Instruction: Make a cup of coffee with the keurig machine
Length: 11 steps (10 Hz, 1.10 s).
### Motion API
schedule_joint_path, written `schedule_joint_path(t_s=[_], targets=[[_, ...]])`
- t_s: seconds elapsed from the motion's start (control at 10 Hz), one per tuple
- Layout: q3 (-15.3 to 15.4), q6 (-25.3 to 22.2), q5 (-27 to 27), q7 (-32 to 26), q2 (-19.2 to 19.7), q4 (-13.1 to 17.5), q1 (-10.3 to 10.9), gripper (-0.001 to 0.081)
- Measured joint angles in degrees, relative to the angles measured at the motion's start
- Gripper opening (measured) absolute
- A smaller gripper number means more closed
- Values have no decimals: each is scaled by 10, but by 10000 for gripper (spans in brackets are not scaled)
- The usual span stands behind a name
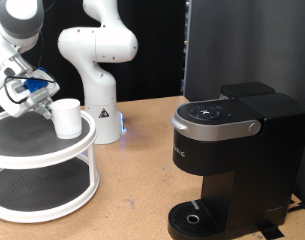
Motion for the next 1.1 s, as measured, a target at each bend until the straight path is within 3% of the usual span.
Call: schedule_joint_path(t_s=[0.1, 0.3, 0.8, 1.1], targets=[[1, 5, 0, 2, 0, 1, -1, 69], [6, -8, -4, 13, -3, 15, -3, 69], [7, -125, -34, 61, -30, 70, -19, 69], [7, -134, -38, 64, -33, 72, -20, 69]])
